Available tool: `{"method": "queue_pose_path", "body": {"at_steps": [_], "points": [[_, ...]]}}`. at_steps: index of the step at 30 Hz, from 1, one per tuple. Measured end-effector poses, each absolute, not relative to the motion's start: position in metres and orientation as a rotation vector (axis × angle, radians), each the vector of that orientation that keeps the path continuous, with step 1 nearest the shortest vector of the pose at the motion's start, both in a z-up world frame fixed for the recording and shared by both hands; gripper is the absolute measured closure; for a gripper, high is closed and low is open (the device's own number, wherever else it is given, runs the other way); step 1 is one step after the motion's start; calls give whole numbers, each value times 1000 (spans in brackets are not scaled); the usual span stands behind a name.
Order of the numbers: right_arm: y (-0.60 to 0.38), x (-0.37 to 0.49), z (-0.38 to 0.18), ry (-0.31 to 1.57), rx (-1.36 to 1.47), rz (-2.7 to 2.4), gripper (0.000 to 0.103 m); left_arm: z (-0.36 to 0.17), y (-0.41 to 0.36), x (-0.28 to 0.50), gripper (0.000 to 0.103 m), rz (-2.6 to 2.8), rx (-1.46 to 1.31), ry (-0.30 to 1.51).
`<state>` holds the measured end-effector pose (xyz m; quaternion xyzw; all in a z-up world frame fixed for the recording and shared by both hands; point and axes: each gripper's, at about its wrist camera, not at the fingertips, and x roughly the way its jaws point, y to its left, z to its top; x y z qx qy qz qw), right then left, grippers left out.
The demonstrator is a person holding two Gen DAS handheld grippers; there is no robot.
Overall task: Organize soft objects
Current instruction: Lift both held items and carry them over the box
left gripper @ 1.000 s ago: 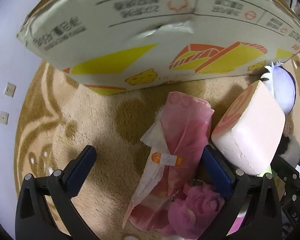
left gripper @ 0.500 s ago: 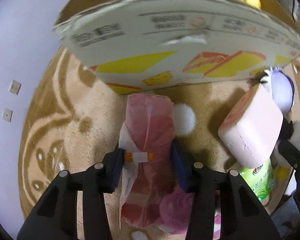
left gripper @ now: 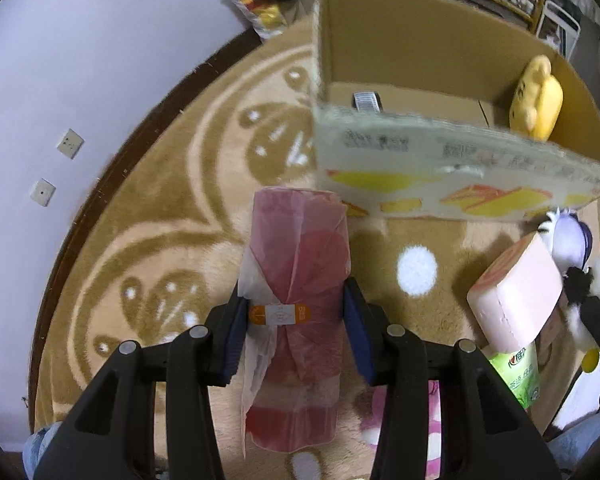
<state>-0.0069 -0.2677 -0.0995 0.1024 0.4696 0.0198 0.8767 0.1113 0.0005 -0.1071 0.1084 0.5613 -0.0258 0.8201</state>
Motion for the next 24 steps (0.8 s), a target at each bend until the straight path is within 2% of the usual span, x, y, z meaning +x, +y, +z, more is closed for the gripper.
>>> {"method": "queue_pose_path", "body": {"at_steps": [24], "points": [[-274,-8,-33,725,232,75,77,-17,4,92,60,-7,236,911]]}}
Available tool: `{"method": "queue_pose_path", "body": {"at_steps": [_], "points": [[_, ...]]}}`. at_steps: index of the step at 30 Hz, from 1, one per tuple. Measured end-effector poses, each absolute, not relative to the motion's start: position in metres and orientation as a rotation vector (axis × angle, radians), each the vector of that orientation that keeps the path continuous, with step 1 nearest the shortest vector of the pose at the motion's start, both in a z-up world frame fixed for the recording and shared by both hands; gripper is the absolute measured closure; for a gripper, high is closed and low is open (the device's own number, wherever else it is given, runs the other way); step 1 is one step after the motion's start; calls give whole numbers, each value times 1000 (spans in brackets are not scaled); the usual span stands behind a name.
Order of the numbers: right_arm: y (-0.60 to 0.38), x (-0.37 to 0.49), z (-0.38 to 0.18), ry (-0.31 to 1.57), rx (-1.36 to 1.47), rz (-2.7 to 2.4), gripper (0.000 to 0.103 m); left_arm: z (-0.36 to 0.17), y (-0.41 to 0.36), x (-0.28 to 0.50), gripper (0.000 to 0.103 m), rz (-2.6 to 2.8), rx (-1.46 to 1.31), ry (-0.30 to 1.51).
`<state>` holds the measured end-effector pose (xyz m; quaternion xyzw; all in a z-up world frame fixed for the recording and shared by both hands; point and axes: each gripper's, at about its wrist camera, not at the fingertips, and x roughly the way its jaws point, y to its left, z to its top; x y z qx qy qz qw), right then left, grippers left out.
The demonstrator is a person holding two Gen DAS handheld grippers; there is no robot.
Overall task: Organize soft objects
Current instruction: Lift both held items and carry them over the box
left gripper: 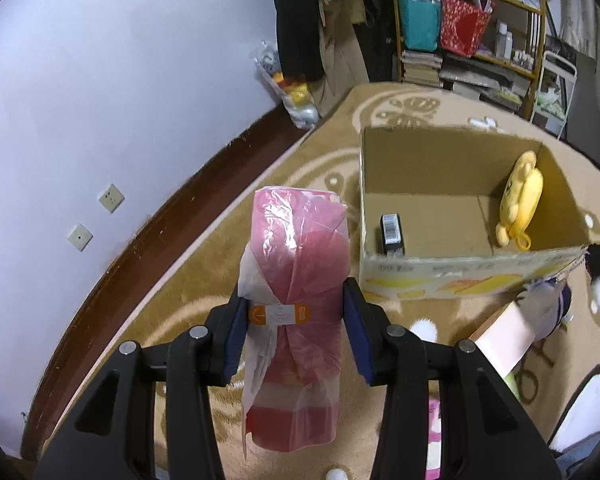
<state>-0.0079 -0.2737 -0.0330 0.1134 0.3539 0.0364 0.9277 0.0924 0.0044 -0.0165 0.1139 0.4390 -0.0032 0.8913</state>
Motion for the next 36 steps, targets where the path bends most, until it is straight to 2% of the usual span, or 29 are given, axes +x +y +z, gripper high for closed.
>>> {"method": "queue_pose_path", "body": {"at_steps": [10,21,30,36], "points": [[-267,-8,8,554,191,99,77,13,-12,92,60,-29,261,728],[-259,5,29,487,162,141,77,44,-44,95,60,-124,302,538],[-269,23,9,537,170,117,77,28,-64,103,60,-191,259,528],[-274,37,-10,588,184,115,77,6,-66,117,60,-250,179,603]]}}
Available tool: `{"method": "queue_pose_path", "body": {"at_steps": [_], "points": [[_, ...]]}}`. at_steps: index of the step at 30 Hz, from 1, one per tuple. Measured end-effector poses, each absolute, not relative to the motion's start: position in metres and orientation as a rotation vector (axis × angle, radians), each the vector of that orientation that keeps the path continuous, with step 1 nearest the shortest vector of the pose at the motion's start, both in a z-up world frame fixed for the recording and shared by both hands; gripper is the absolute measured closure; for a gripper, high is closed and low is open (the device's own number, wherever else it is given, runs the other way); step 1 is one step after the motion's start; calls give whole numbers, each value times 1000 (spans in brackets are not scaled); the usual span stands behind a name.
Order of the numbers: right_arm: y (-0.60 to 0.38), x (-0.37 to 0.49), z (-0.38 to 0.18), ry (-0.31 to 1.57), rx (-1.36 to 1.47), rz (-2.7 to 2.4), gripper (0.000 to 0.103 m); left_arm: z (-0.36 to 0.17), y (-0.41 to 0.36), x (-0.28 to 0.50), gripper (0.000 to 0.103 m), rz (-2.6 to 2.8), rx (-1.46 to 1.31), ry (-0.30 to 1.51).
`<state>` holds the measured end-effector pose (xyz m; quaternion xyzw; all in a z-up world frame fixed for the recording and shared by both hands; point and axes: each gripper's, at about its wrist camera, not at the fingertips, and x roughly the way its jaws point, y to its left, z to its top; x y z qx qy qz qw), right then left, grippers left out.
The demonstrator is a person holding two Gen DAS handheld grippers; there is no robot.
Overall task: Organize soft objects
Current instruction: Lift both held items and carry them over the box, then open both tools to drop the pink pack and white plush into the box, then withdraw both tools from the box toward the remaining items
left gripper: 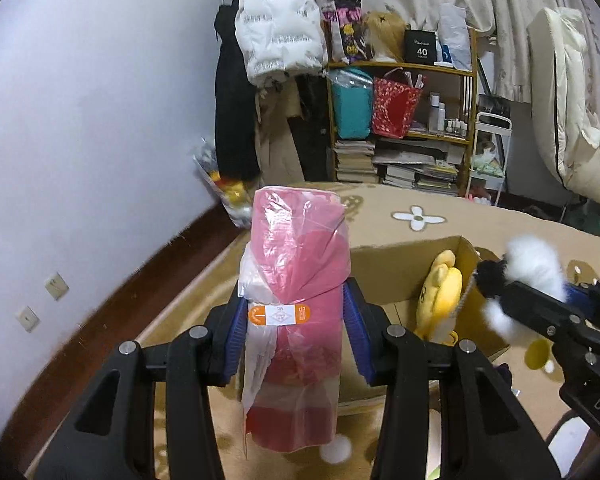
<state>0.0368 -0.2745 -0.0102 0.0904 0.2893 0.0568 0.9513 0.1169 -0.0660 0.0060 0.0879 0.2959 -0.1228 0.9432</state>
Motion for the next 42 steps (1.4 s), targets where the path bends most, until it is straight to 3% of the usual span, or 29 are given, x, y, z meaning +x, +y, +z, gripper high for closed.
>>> {"method": "queue_pose_path", "body": {"at_steps": [18,20,22,24,26,28,30,34,42], "points": [[-282,68,-45,665,228,129,73,-26,-81,136,57,-235,241,693],[-282,69,-47,669,232,131,73,-26,-81,136,52,-217,246,689],[-282,70,-46,670,230,130,73,-23,-79,135,39,-199,248,671],[-282,70,-46,672,229,129,72,-20,-76,135,32,-187,240,661],[-282,70,-47,675,234,132,66,-18,-72,136,24,-175,226,660],[-283,69,-47,673,237,127,49,-17,-66,136,7,-166,205,664],[-284,67,-46,663,244,130,38,-15,-59,137,0,-155,175,663],[-286,65,-44,654,260,121,24,-12,-49,140,0,-129,144,675],[-292,61,-44,673,280,102,10,-7,-40,132,0,-94,165,685]]}}
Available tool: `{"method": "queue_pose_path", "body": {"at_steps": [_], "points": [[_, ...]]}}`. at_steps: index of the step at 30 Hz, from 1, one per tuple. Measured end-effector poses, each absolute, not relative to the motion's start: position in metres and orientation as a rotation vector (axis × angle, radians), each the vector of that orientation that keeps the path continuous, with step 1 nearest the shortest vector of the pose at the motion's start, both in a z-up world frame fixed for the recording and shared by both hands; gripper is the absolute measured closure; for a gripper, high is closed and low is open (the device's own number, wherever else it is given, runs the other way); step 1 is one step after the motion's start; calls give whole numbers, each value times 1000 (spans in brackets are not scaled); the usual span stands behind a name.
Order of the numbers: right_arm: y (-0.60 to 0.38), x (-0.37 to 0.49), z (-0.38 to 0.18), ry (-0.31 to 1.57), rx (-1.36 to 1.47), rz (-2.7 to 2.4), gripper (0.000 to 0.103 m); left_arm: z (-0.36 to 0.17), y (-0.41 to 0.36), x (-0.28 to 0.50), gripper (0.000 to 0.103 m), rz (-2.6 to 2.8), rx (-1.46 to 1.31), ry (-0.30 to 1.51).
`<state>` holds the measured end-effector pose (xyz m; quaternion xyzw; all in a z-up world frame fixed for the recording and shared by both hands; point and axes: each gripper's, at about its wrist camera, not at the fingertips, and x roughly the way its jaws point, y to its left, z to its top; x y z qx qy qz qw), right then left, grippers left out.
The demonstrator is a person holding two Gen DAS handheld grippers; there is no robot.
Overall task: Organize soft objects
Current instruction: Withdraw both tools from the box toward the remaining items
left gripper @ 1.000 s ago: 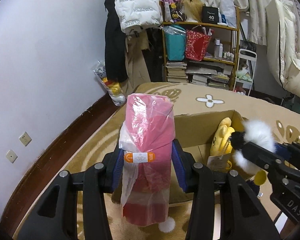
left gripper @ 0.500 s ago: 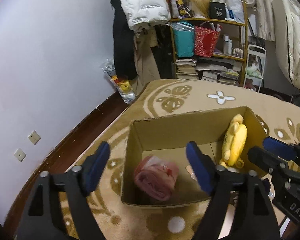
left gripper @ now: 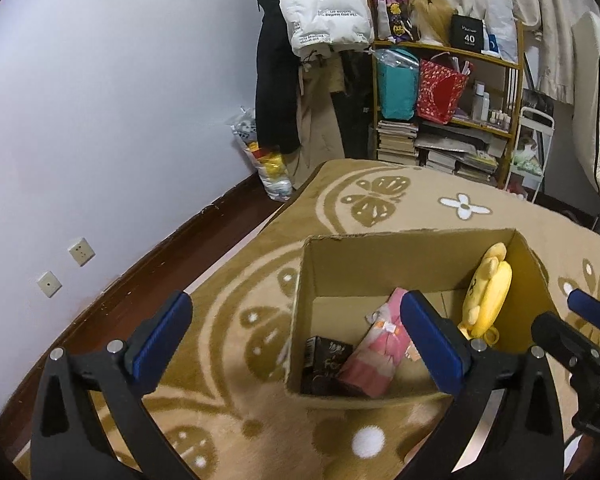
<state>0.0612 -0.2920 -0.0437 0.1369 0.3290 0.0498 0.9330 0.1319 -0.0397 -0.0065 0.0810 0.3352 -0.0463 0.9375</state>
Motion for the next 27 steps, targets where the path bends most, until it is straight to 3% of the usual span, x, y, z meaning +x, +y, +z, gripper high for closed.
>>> {"method": "queue_pose_path", "body": {"at_steps": [6,27], "points": [[-292,51,-42,685,282,67,0,1,-27,119,0,-94,156,716],[-283,-6,-48,791,246,36,0,-2,-5,73,0,-88,120,861]]}}
